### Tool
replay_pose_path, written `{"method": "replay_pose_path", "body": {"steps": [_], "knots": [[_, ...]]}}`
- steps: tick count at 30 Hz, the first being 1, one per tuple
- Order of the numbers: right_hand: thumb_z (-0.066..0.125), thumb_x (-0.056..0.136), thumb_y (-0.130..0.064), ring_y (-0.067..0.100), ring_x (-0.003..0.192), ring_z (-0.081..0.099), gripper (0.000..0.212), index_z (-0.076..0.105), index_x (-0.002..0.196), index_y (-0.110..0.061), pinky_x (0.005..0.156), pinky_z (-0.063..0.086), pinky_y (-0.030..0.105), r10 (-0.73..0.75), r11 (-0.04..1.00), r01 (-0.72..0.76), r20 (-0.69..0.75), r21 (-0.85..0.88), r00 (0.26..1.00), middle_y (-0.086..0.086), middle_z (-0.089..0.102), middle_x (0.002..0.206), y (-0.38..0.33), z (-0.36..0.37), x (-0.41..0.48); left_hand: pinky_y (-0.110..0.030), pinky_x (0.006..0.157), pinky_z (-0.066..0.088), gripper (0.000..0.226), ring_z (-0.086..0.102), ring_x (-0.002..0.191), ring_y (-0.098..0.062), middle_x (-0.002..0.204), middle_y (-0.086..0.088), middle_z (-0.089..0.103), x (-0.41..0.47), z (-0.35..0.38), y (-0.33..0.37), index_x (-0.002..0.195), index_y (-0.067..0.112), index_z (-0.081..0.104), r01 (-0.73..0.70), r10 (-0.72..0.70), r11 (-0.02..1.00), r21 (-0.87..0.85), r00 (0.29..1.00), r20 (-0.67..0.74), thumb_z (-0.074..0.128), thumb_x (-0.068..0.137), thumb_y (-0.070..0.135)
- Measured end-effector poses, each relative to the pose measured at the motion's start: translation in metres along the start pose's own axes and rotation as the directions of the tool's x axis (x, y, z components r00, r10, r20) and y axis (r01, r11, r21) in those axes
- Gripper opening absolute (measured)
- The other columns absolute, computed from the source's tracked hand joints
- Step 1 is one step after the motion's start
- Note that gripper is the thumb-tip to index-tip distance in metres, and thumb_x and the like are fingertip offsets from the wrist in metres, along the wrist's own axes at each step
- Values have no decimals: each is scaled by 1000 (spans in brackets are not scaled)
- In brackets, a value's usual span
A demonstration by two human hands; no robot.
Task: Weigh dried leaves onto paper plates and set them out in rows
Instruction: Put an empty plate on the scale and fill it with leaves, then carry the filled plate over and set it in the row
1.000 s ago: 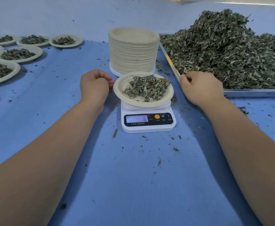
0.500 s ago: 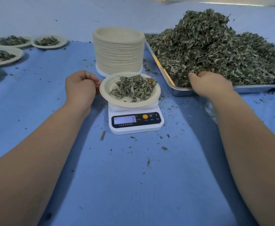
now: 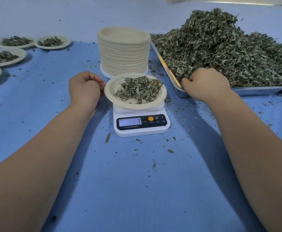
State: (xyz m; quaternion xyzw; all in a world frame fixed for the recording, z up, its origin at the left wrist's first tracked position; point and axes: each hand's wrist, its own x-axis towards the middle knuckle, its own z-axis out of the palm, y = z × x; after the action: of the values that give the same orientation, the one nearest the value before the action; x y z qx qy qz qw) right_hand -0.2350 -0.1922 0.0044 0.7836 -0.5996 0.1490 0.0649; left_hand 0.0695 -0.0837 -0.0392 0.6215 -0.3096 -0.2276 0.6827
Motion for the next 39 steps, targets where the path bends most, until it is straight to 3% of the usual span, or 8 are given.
{"method": "replay_pose_path", "body": {"steps": [6,16,22,25,29,32,36,39], "knots": [[9,98,-72,29,90,53,68,51,100,-19,80,45,44,-83,996,90,283,-10,955,5,54,93,-9,3,-2,-24,52,53,39,64,52,-12,58,-1,67,-1,0,1,70,11,64,10,-10,1000,7,1000,5,33,65,-12],[31,105,-56,30,63,54,60,56,73,-11,54,34,31,-167,983,167,3,82,986,8,56,66,-18,8,-9,-33,62,57,34,65,63,-19,67,-2,70,-3,-1,4,72,13,63,42,-42,999,-17,999,-17,36,72,-8],[43,102,-34,26,69,50,34,70,100,-13,78,44,38,-366,871,442,-318,213,875,1,56,67,-41,-8,-20,-31,79,54,20,71,100,-11,110,1,74,-18,12,21,90,21,67,135,-134,982,-135,991,18,50,81,24],[35,105,-38,27,66,54,40,66,94,-15,95,42,43,-405,876,447,-228,181,885,-1,56,64,-47,-4,-22,-36,89,53,21,68,99,-18,109,2,74,-24,20,21,96,19,69,252,-239,958,-140,966,103,56,84,30],[33,108,-41,18,71,58,41,69,115,-21,125,7,53,-401,856,385,-28,344,916,-8,53,60,-59,1,-29,-48,105,52,27,67,114,-25,115,0,74,-30,24,21,113,23,73,309,-284,940,-143,944,170,60,92,34],[30,108,-45,9,65,55,44,71,111,-28,127,5,50,-405,839,382,-23,388,914,-5,52,53,-68,-1,-36,-53,110,47,39,61,127,-28,135,-1,66,-30,22,25,125,27,70,320,-294,930,-183,943,154,58,88,33],[33,107,-49,8,54,49,50,49,60,-37,126,12,47,-362,801,329,-33,500,932,-4,39,47,-82,-10,-41,-60,99,55,34,67,118,-34,129,-9,68,-22,12,30,111,22,76,382,-361,887,-260,924,128,46,96,14],[38,105,-51,3,64,56,33,70,96,-56,94,47,31,-370,731,310,-28,607,928,3,63,65,-92,-15,-47,-59,86,61,38,70,112,-36,124,-16,68,-17,6,35,110,15,74,408,-379,850,-332,913,151,39,100,6]]}}
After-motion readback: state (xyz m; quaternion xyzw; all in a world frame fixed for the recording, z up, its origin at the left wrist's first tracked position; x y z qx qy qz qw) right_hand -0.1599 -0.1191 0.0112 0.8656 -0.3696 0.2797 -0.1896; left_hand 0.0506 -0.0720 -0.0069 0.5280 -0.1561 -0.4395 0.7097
